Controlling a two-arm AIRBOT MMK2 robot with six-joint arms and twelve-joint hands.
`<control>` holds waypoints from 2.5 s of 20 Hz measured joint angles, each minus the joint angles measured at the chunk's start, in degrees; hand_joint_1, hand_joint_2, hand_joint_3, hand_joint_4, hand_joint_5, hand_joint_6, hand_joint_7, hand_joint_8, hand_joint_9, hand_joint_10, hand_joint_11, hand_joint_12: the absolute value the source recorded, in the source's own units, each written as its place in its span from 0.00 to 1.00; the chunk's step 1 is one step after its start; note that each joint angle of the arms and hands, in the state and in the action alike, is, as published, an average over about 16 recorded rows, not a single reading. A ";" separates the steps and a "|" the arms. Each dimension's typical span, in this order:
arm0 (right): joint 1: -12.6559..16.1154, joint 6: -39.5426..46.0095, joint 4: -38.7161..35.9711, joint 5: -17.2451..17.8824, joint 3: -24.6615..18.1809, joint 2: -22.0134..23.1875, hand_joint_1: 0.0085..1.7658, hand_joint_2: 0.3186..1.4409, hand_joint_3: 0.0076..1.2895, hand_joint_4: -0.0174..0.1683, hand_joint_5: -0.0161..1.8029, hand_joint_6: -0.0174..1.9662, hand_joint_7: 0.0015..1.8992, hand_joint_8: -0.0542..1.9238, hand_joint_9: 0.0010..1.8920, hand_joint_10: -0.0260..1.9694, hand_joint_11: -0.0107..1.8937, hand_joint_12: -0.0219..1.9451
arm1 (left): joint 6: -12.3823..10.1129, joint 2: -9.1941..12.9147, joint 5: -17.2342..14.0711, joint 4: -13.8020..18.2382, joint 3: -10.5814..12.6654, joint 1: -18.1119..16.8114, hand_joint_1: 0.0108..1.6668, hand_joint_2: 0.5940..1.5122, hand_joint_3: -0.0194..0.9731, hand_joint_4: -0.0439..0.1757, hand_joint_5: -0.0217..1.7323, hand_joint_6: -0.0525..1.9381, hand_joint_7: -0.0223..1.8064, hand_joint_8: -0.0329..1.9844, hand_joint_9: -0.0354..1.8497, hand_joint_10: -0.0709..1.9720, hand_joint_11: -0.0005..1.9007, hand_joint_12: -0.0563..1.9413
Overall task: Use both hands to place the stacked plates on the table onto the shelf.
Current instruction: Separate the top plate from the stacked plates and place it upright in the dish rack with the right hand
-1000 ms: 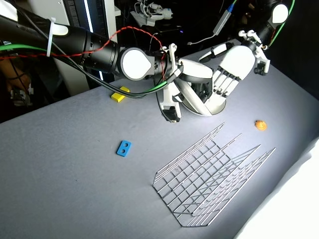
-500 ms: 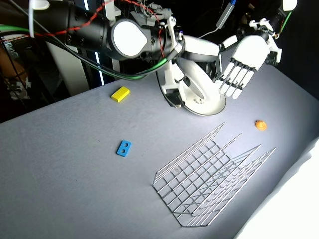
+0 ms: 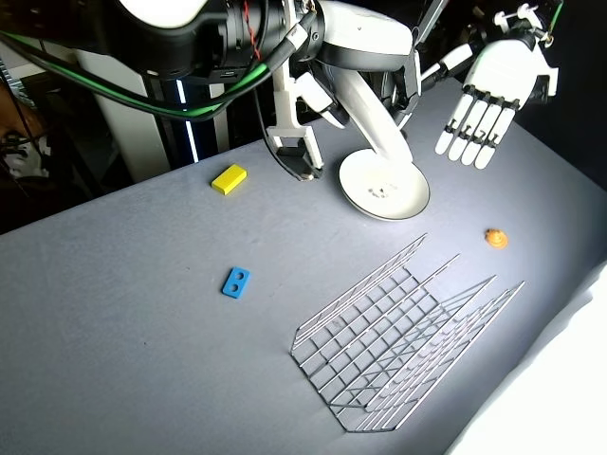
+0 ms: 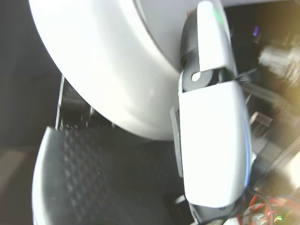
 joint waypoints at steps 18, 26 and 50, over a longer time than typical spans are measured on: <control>10.90 78.37 -39.06 4.12 13.76 0.36 0.68 0.59 0.01 0.12 0.55 0.46 0.60 0.41 0.72 0.03 0.48 0.57 | 0.37 3.73 -4.62 2.15 -3.56 -1.10 0.01 0.46 0.03 0.22 0.02 0.03 0.02 0.02 0.03 0.04 0.01 0.03; 13.03 95.03 -52.22 5.62 22.81 -3.53 0.69 0.59 0.01 0.11 0.55 0.46 0.60 0.41 0.72 0.02 0.48 0.57 | 0.32 3.73 -4.40 2.55 -3.62 -0.63 0.01 0.46 0.03 0.22 0.02 0.03 0.02 0.02 0.03 0.04 0.01 0.03; 9.71 91.76 -59.75 4.75 41.63 -13.76 0.69 0.60 0.00 0.11 0.54 0.47 0.59 0.44 0.72 0.02 0.47 0.57 | 0.91 3.74 -10.81 7.21 -2.66 -0.29 0.01 0.46 0.03 0.22 0.02 0.03 0.02 0.02 0.03 0.04 0.01 0.03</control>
